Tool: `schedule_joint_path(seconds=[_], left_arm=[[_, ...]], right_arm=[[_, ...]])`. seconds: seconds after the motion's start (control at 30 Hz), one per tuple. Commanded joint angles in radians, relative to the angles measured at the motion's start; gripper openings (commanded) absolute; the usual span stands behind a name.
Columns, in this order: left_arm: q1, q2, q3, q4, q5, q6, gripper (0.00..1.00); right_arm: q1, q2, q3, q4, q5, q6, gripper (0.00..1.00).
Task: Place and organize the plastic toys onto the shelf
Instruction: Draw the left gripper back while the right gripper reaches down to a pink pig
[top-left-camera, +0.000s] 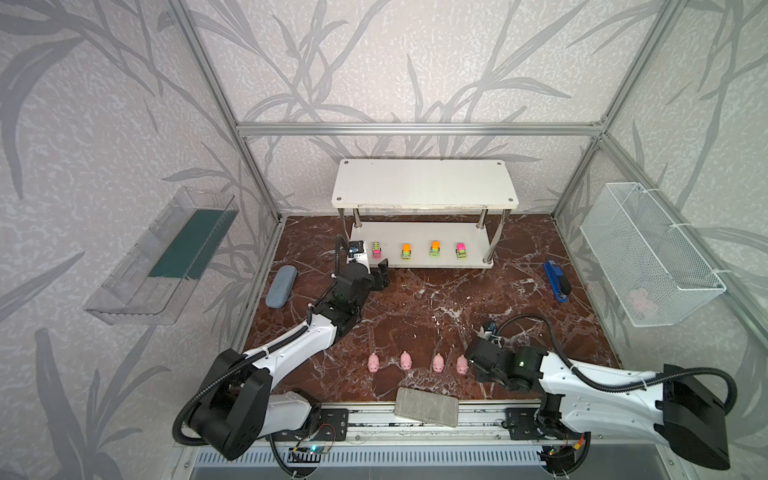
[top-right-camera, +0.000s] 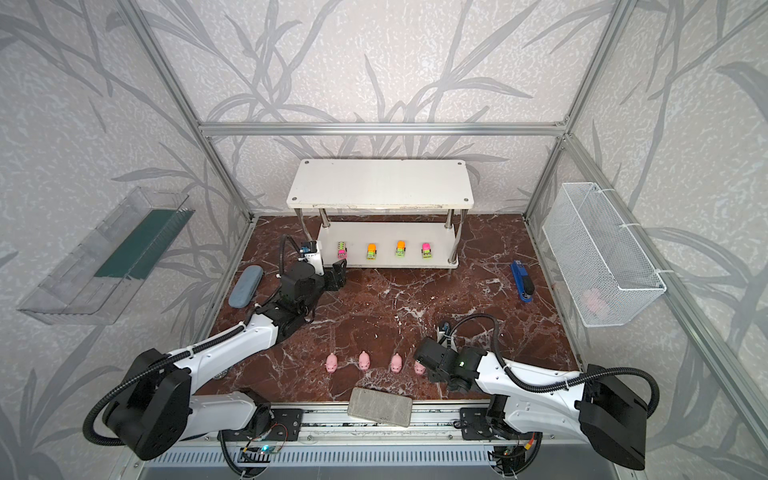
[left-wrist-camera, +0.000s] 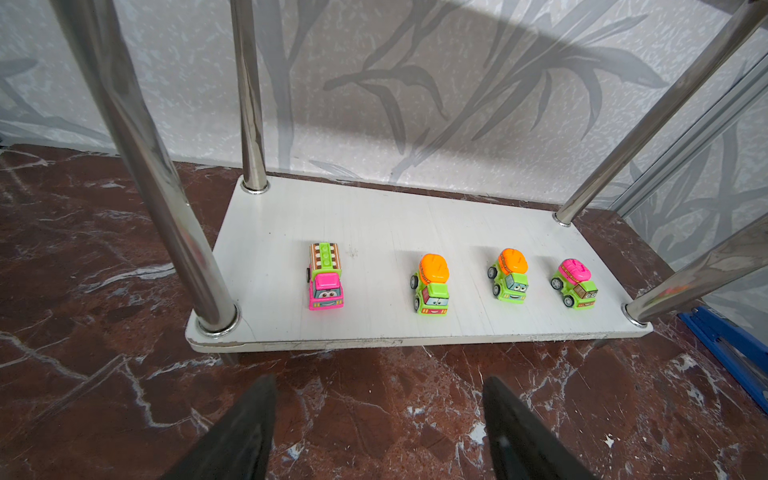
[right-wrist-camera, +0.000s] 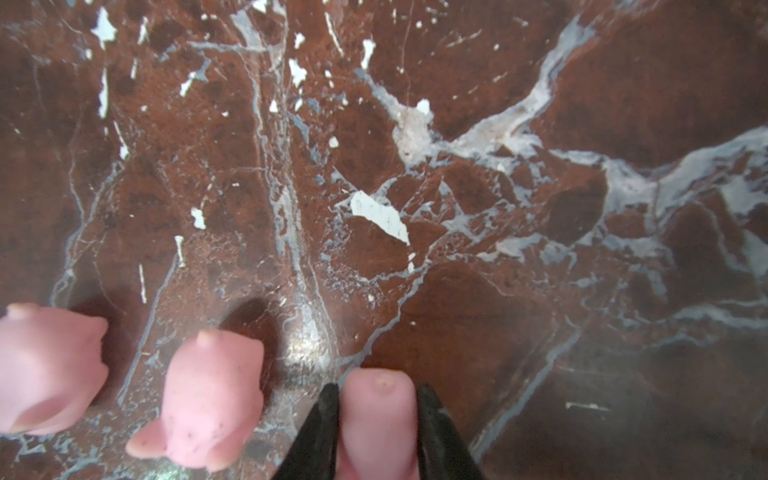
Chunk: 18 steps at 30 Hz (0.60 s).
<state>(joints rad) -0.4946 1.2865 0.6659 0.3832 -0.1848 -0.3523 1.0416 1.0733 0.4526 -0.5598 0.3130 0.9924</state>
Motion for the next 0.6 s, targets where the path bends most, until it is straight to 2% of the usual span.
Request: schedule_joint_path(seconds=[0.0,0.33,0.47,0.57], left_arm=[[0.005,0.01,0.008,0.027,0.002,-0.004,0.76],[0.01,0.015,0.01,0.027,0.005,-0.002,0.76],[0.011,0.014,0.01,0.024,0.008,-0.002,0.76],[0.011,0.011,0.01,0.023,0.011,-0.002,0.76]], right_arm=[[0.007,-0.009,0.001,-0.031,0.008,-0.001,0.3],[0.005,-0.088,0.079,-0.169,0.086,-0.031,0.3],[-0.009,-0.11,0.176,-0.251,0.122,-0.096,0.3],[-0.08,-0.103,0.269,-0.286,0.096,-0.181,0.31]])
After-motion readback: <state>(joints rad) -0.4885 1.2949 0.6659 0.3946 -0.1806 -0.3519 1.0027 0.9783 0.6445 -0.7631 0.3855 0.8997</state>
